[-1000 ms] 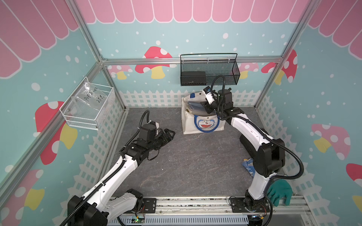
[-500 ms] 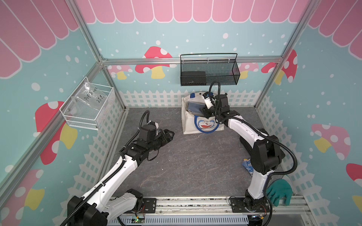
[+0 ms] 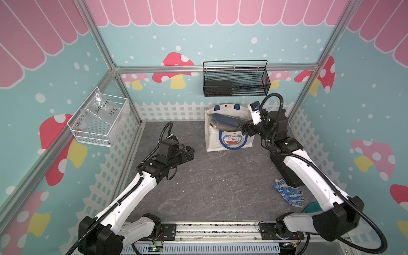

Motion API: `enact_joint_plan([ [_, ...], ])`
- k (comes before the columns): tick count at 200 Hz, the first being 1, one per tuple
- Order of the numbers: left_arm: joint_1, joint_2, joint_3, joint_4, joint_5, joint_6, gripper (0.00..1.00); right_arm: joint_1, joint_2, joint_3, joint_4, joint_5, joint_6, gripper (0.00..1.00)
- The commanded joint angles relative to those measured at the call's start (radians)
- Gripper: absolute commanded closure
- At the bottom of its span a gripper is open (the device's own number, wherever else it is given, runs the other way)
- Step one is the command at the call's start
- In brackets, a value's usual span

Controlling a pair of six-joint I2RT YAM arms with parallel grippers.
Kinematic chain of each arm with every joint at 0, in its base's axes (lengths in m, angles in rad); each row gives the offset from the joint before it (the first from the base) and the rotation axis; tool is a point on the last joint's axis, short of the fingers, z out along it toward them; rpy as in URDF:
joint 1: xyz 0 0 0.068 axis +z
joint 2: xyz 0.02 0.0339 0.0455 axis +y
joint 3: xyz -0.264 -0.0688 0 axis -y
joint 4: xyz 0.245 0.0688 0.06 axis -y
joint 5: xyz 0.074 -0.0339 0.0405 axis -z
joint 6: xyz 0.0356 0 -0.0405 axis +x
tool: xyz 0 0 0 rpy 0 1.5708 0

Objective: Put the pencil pouch into the canvas bag
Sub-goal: Place the pencil pouch in the canvas bag, then reset both arms

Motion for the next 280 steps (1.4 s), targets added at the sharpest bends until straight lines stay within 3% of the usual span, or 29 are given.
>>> enact_joint_plan([
  [1,0.023,-0.006,-0.004,0.003,-0.153,0.043,0.01,-0.003,-0.171,-0.165,0.013,0.137,0.062,0.02],
  [36,0.056,-0.014,-0.074,0.098,-0.219,0.006,0.01,-0.031,-0.428,-0.472,0.056,0.310,0.160,0.01],
  [66,0.056,0.008,-0.093,0.138,-0.317,0.091,0.01,-0.060,-0.546,-0.701,0.169,0.398,0.232,0.01],
  [82,0.056,0.000,-0.129,0.224,-0.322,0.196,0.01,-0.081,-0.564,-0.814,0.291,0.428,0.226,0.01],
  [117,0.056,-0.008,-0.232,0.391,-0.423,0.392,0.01,-0.130,-0.424,-0.933,0.520,0.480,0.163,0.01],
  [136,0.063,-0.024,-0.304,0.500,-0.462,0.472,0.01,-0.170,-0.336,-1.005,0.726,0.426,0.094,0.01],
  [170,0.136,0.013,-0.415,0.732,-0.439,0.509,0.01,-0.245,-0.148,-1.073,0.959,0.378,0.124,0.01],
  [192,0.189,0.101,-0.464,0.908,-0.418,0.522,0.01,-0.264,-0.020,-1.053,1.114,0.315,0.060,0.01],
  [213,0.210,0.209,-0.460,0.997,-0.411,0.554,0.01,-0.302,0.106,-0.956,1.082,0.296,0.036,0.01],
  [237,0.224,0.268,-0.460,1.055,-0.421,0.567,0.01,-0.320,0.127,-0.924,1.039,0.257,0.043,0.01],
  [280,0.293,0.381,-0.494,1.276,-0.284,0.596,0.01,-0.371,0.250,-0.938,1.283,0.162,0.070,0.01],
])
